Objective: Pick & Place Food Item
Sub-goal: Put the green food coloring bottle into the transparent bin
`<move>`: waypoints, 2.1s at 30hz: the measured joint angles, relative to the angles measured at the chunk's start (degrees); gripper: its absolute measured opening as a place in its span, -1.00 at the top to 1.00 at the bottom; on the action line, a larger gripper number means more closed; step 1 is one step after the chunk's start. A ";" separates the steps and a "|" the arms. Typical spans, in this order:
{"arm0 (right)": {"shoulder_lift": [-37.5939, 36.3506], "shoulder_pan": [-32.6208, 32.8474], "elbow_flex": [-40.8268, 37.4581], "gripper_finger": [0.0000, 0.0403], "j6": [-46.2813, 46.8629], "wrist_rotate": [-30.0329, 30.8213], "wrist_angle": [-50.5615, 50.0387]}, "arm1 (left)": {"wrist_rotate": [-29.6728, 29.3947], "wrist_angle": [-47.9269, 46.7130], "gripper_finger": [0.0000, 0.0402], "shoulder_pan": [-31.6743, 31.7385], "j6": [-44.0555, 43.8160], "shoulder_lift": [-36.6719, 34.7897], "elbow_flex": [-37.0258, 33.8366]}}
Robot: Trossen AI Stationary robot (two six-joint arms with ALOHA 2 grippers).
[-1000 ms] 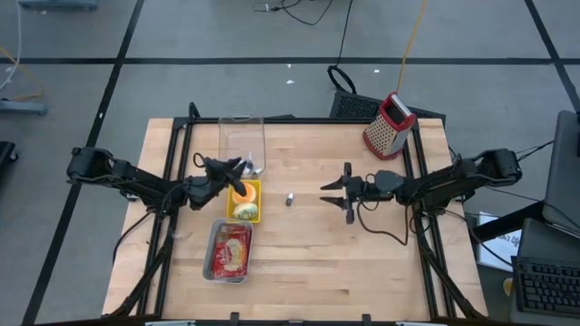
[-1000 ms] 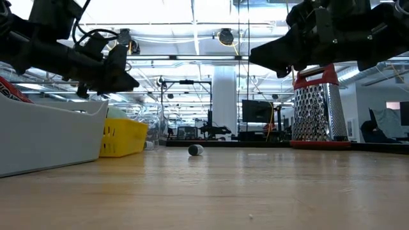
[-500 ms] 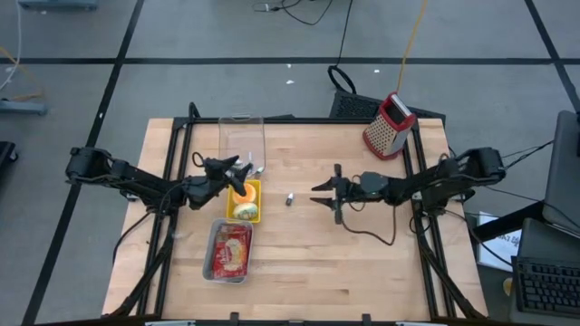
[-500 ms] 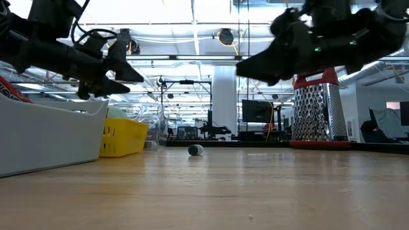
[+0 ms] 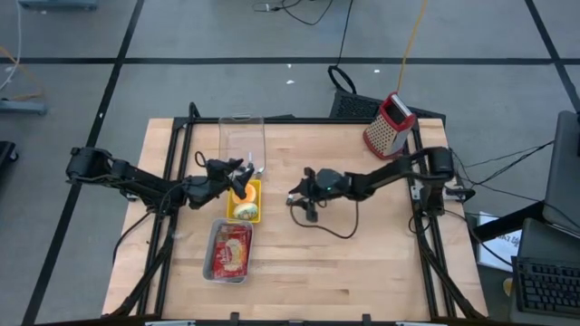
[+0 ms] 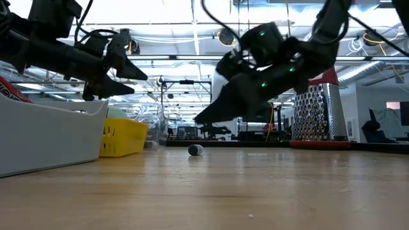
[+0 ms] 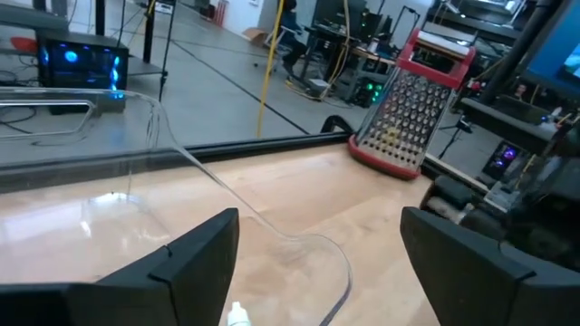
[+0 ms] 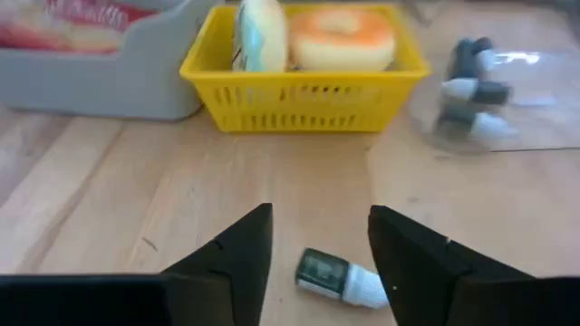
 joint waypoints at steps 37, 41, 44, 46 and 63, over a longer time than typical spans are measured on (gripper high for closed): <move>-7.53 9.06 6.99 0.15 -1.69 5.68 -41.81 | 0.92 -1.51 -0.52 0.00 0.40 0.00 0.00; -10.02 12.39 3.80 0.15 -1.66 3.86 -43.25 | 0.92 -1.52 -0.52 0.00 0.40 0.00 0.00; -12.09 14.84 1.07 0.15 0.15 2.51 -42.95 | 0.94 -1.51 -0.52 0.00 0.38 0.00 0.00; -13.12 16.14 -0.60 0.15 1.13 2.62 -42.00 | 0.94 -1.52 -0.52 0.00 0.38 0.00 0.00; -13.81 18.64 -13.91 0.15 1.05 2.84 -23.75 | 0.94 -1.31 -0.52 0.00 -1.11 0.00 0.02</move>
